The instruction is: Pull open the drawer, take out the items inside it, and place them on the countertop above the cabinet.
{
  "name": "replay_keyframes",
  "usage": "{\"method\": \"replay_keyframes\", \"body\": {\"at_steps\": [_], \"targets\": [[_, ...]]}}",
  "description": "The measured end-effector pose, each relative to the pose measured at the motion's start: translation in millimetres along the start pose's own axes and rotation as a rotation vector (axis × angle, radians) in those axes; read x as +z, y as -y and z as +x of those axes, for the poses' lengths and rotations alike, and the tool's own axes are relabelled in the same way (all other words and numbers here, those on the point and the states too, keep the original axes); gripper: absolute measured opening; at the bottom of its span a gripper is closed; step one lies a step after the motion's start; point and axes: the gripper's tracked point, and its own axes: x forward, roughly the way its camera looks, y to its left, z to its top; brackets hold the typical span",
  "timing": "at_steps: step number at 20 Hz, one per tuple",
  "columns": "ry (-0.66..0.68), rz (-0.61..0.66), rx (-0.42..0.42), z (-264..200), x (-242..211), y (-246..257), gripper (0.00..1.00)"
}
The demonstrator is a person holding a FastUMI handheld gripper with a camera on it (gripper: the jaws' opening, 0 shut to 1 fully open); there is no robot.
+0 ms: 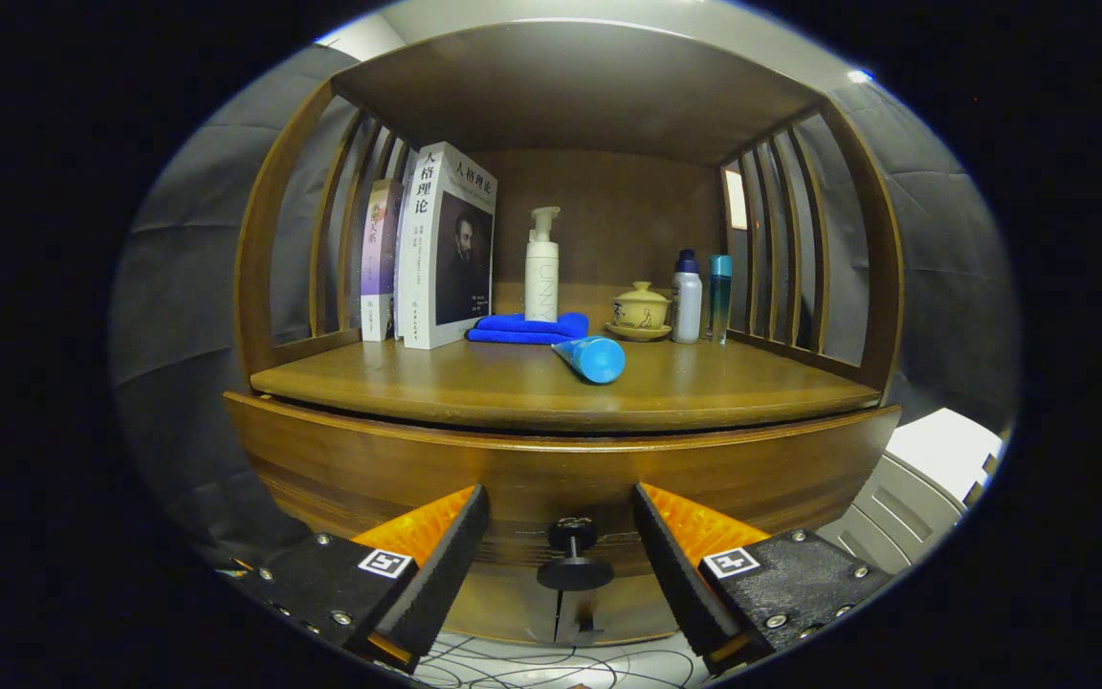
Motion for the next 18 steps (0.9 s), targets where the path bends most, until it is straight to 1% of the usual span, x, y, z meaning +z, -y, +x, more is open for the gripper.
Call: {"method": "replay_keyframes", "body": {"at_steps": [5,7,8,9,10,12,14,17,18], "targets": [[-0.004,0.000,-0.008,7,2,0,0.94],[0.011,-0.006,0.004,1,16,3,0.95],[0.039,-0.019,-0.002,-5,28,10,0.95],[0.068,-0.039,-0.009,-14,51,20,0.95],[0.089,-0.054,-0.002,-26,64,26,0.95],[0.155,-0.046,0.044,-49,96,27,0.95],[0.220,-0.015,0.087,-69,140,31,0.95],[0.264,-0.028,0.098,-102,193,45,0.95],[0.264,-0.042,0.102,-110,204,46,0.95]]}}
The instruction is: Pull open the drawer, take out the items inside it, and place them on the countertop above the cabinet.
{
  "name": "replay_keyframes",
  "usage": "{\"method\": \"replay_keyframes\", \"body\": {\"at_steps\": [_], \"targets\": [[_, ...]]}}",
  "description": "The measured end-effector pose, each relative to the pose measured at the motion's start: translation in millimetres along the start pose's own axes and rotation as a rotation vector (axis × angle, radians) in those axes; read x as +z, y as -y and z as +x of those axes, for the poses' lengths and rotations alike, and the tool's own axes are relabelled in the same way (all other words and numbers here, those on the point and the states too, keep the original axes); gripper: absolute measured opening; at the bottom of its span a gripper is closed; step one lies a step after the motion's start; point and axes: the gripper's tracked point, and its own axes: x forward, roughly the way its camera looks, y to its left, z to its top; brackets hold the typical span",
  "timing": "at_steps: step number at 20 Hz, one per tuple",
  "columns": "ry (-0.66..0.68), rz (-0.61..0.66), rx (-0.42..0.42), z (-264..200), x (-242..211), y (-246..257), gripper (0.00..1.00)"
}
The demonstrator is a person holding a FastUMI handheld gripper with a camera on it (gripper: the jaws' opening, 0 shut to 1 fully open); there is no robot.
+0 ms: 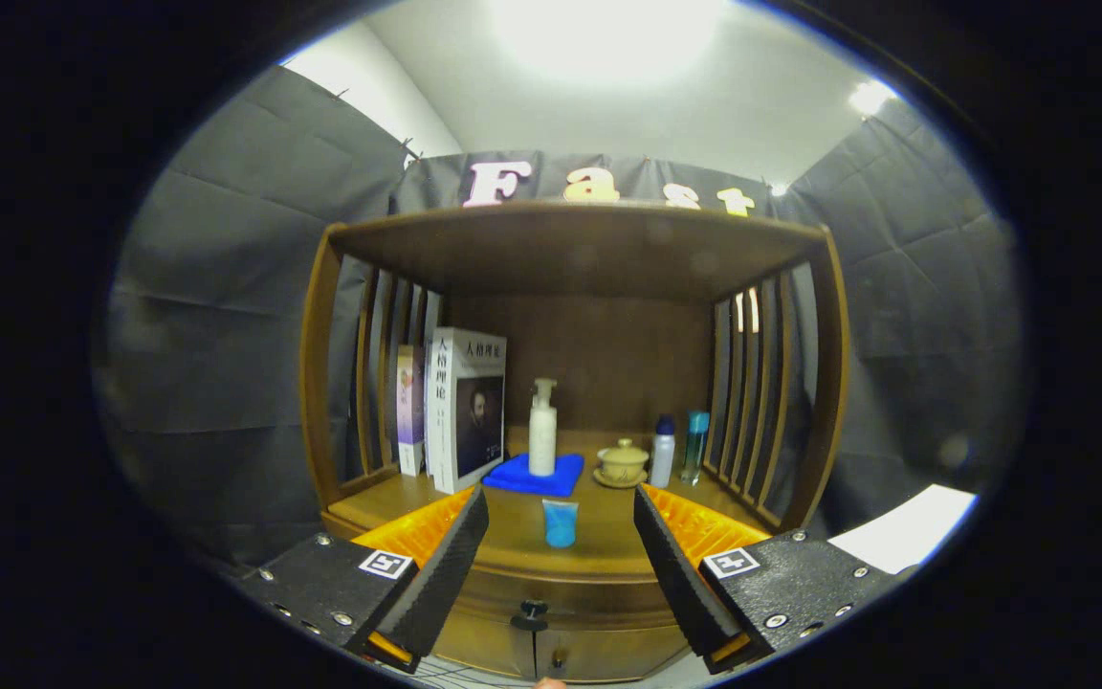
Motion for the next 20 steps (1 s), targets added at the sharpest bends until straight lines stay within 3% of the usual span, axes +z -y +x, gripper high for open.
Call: {"method": "replay_keyframes", "body": {"at_steps": [6,9,16,20], "targets": [[-0.037,-0.076,0.072,-22,20,-22,0.95],[-0.036,-0.064,0.068,-30,22,-27,0.95],[-0.003,-0.118,-0.041,-45,31,-8,0.95],[-0.041,-0.081,-0.073,-47,20,0,0.95]]}}
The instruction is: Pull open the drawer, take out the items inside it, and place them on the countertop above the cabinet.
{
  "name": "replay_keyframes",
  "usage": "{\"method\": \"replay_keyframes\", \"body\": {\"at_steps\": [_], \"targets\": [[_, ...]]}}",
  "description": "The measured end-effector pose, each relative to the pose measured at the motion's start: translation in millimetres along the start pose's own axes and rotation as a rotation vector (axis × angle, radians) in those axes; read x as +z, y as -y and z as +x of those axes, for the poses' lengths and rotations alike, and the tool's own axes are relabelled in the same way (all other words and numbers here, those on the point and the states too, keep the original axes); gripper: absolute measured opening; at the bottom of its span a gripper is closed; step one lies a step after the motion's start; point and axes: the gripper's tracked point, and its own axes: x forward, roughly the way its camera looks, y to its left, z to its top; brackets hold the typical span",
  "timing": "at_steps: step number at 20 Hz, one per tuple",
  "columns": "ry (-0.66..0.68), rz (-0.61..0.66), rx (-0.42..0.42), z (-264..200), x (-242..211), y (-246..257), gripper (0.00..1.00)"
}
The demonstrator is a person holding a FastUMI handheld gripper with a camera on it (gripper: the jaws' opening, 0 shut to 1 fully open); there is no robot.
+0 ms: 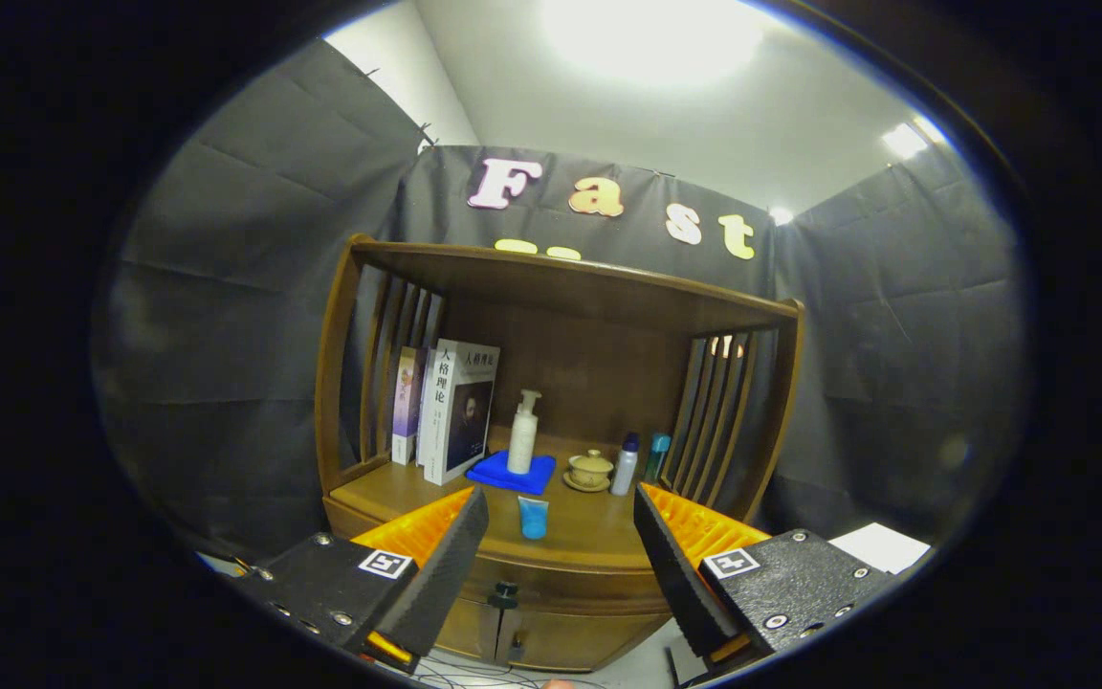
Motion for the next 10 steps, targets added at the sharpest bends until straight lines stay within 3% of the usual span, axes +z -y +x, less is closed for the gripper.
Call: {"method": "replay_keyframes", "body": {"at_steps": [10], "targets": [[-0.011,0.039,-0.008,4,-7,11,0.95]]}}
